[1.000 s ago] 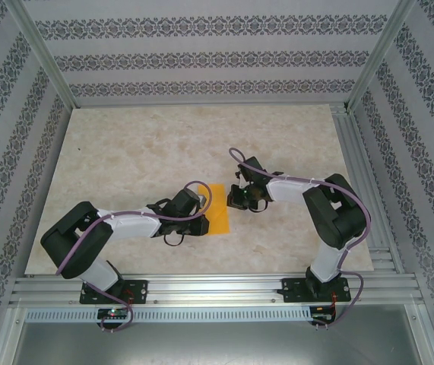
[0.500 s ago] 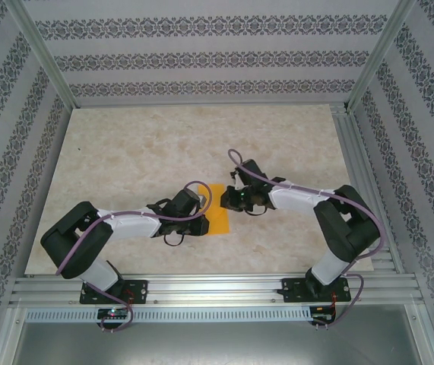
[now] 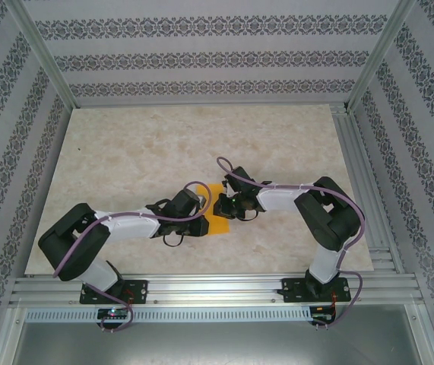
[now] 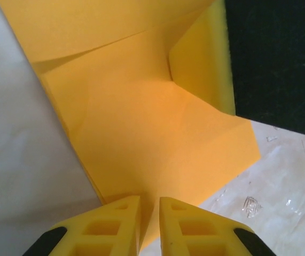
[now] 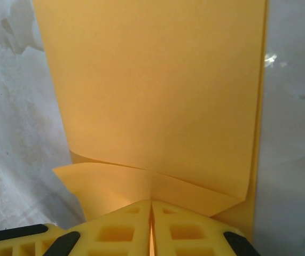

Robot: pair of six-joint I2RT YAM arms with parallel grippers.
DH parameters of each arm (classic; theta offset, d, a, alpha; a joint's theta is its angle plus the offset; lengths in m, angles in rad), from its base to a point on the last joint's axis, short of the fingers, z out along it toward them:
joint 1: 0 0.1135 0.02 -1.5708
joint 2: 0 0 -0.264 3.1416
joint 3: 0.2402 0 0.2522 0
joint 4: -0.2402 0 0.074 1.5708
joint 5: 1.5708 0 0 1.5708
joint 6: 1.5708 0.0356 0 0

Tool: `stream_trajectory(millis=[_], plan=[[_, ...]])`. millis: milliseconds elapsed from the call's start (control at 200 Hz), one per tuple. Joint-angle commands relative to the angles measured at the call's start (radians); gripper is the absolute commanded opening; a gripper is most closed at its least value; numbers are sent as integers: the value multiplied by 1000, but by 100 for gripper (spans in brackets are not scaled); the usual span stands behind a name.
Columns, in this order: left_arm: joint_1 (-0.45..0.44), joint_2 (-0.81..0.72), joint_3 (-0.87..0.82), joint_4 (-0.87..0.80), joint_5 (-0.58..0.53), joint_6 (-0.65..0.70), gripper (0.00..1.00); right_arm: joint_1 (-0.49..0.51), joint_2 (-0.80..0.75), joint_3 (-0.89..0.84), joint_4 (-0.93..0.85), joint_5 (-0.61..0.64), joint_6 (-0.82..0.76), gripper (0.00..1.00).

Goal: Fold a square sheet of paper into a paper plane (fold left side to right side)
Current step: First fold the square sheet of paper in half at the center of the table.

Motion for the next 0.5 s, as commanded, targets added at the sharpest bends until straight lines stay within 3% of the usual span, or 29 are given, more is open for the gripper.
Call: stream_trajectory(millis=[0, 495], plan=[[-13, -36, 41, -23, 34, 8, 19, 2, 36, -7, -42, 63, -6, 10], [-12, 40, 36, -11, 46, 14, 20, 2, 25, 5, -87, 84, -26, 10]])
